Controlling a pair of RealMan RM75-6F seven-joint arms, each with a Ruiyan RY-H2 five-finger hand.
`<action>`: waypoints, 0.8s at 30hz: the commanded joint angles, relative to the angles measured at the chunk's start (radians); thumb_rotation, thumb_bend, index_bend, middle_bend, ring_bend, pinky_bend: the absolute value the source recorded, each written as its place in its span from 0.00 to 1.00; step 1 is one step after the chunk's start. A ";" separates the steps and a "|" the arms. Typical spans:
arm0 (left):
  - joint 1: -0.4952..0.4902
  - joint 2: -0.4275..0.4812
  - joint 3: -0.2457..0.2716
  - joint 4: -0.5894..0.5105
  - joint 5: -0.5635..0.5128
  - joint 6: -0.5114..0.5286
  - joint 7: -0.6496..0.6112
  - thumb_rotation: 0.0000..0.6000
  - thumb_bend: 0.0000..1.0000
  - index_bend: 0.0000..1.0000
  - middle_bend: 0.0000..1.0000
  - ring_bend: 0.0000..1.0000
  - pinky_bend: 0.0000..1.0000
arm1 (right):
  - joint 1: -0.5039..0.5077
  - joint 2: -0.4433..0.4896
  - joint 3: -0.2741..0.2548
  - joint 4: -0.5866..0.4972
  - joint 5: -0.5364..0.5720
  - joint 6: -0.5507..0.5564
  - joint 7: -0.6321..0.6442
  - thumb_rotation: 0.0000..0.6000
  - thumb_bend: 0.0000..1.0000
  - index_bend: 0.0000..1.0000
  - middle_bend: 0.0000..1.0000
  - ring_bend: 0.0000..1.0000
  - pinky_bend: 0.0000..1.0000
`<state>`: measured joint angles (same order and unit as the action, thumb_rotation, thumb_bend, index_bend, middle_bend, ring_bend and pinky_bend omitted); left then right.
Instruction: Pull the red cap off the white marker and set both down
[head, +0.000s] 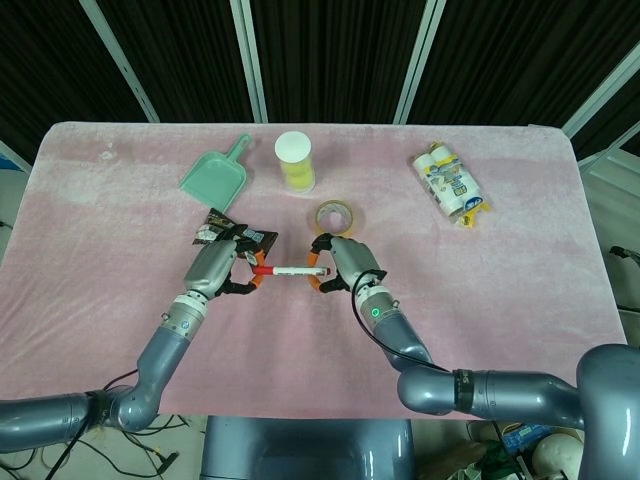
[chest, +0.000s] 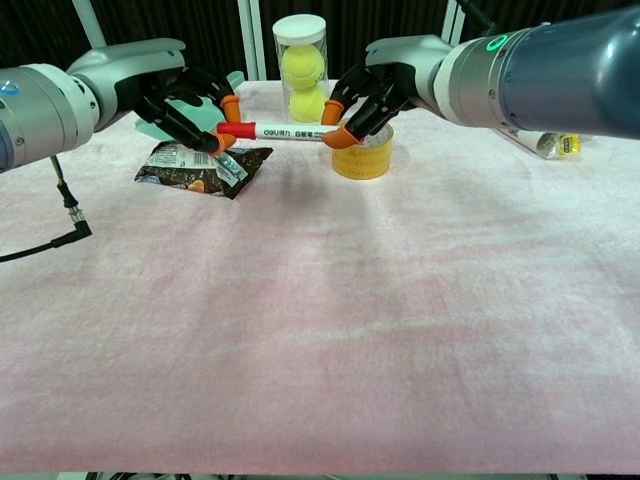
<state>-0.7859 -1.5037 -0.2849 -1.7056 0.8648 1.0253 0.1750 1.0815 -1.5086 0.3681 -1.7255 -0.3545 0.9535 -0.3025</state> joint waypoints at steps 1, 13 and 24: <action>0.003 0.005 -0.002 -0.008 0.000 0.005 0.000 1.00 0.48 0.59 0.39 0.07 0.09 | -0.004 0.002 0.001 0.000 -0.001 0.001 0.006 1.00 0.50 0.86 0.26 0.25 0.20; 0.012 0.024 -0.010 -0.007 -0.007 -0.002 -0.019 1.00 0.48 0.59 0.39 0.07 0.09 | -0.034 0.012 0.004 -0.003 -0.027 -0.007 0.052 1.00 0.52 0.91 0.27 0.26 0.20; 0.024 0.043 -0.013 -0.018 0.004 -0.007 -0.050 1.00 0.48 0.59 0.39 0.07 0.09 | -0.064 0.062 0.003 -0.033 -0.041 -0.018 0.078 1.00 0.54 0.92 0.27 0.26 0.20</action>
<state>-0.7654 -1.4640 -0.2965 -1.7197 0.8659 1.0169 0.1319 1.0203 -1.4495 0.3712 -1.7569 -0.3938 0.9344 -0.2270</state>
